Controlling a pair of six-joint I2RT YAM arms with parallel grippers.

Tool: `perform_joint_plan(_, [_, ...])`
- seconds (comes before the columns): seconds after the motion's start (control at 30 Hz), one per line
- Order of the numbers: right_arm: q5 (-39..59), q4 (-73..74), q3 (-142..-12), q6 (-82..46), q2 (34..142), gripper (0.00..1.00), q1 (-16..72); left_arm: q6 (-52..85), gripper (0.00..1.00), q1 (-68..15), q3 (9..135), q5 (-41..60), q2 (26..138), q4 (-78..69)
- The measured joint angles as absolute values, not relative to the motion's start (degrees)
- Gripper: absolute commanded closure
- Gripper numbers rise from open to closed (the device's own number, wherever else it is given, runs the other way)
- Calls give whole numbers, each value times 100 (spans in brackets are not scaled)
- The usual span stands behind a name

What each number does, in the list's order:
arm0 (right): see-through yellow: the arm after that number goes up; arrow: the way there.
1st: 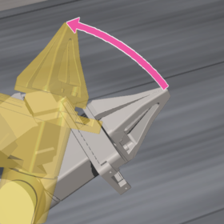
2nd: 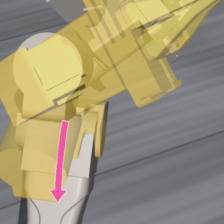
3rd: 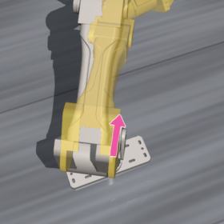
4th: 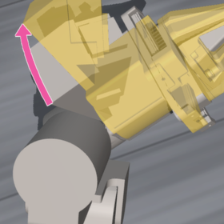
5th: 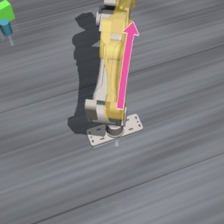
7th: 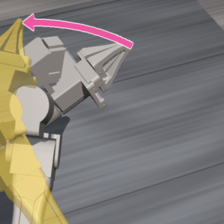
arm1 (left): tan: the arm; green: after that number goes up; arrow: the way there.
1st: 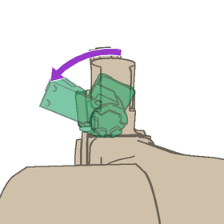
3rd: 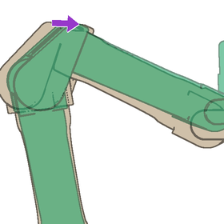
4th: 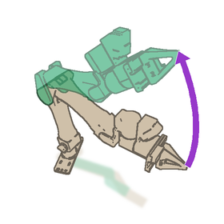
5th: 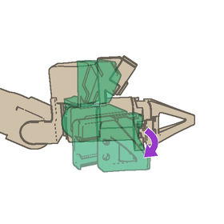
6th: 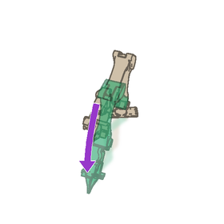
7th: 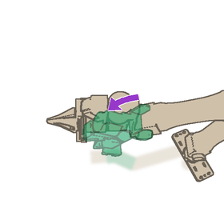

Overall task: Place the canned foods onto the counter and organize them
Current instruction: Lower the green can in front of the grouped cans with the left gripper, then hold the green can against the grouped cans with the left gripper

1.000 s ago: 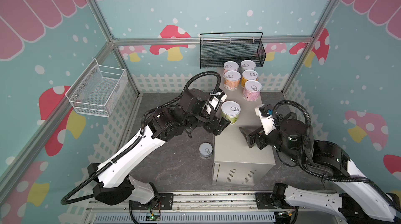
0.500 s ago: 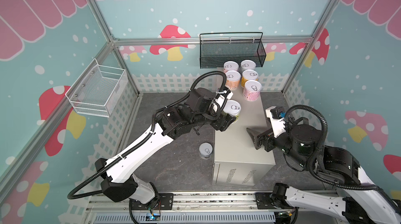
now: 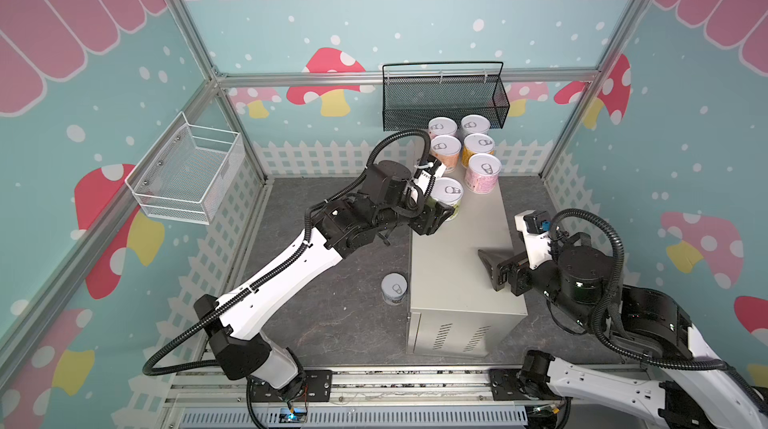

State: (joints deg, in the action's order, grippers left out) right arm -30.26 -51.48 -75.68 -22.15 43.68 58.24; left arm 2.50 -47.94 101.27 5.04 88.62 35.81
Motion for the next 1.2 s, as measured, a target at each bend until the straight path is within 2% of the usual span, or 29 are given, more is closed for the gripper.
perform_joint_plan(0.57, [-3072,-5227,-7537,-2344,4219,1,5824,104,32,-4508,9789,591,9126,2403])
perform_joint_plan(1.2, [-3107,-5253,-7537,-2390,4219,1,5824,102,32,-4265,9636,838,9325,1728])
